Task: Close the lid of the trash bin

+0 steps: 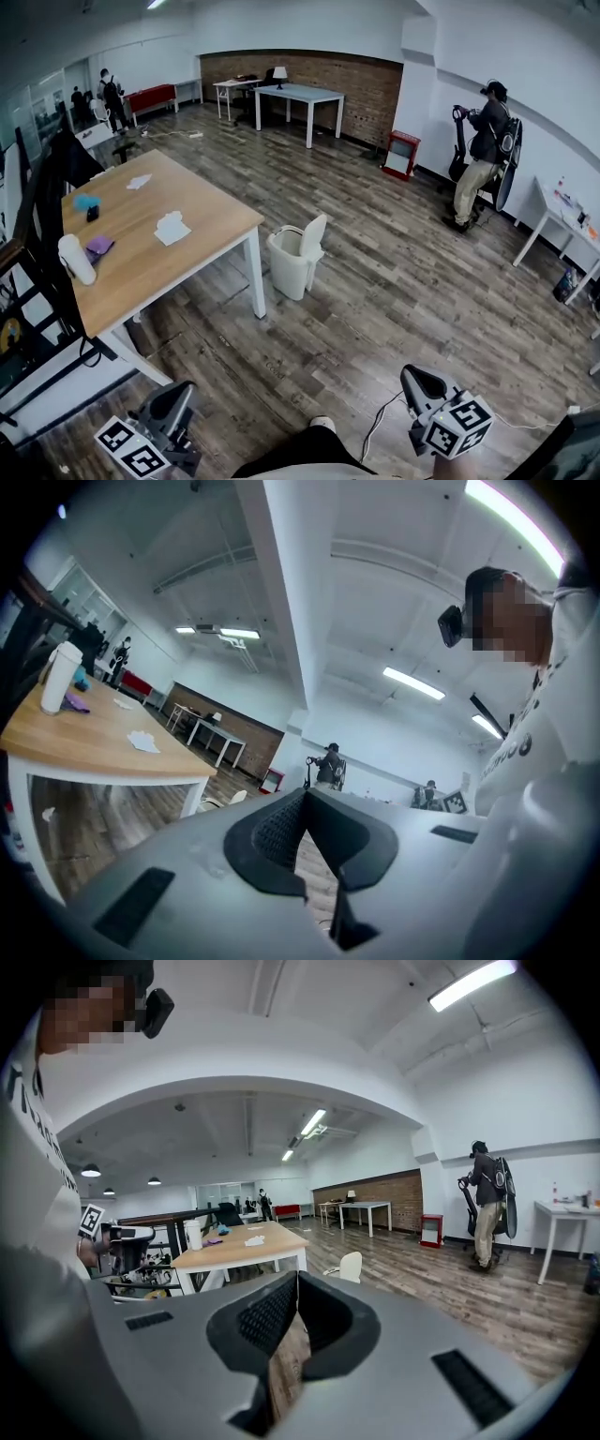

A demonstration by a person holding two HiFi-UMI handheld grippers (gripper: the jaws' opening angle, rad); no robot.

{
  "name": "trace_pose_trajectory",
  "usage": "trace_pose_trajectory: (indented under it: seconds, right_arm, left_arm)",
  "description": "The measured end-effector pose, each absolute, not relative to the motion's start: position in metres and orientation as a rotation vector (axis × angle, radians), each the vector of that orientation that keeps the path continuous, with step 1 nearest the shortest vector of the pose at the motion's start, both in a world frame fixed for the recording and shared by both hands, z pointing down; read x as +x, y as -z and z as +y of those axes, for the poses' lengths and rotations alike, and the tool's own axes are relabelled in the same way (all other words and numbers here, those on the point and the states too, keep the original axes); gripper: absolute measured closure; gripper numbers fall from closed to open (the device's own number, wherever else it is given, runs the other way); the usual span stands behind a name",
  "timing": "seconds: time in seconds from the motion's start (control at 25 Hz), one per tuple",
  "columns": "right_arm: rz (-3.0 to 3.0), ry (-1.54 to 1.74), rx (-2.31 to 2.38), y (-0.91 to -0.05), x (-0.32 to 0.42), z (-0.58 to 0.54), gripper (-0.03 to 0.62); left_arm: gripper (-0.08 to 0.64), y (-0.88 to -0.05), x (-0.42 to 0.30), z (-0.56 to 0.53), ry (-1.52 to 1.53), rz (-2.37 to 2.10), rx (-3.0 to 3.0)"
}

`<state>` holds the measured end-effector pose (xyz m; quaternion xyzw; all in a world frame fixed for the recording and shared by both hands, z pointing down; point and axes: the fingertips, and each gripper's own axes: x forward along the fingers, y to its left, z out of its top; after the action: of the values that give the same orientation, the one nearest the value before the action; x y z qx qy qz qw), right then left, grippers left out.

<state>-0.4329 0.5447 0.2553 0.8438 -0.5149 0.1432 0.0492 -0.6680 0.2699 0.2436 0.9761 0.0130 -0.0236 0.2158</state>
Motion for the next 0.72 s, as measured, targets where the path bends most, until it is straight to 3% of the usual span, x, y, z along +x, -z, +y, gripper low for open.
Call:
trace_pose_trajectory:
  seconds: [0.72]
  right_arm:
    - [-1.638, -0.479, 2.377, -0.275, -0.248, 0.504, 0.581]
  left_arm:
    - [0.555, -0.25, -0.486, 0.268, -0.145, -0.029, 2.843]
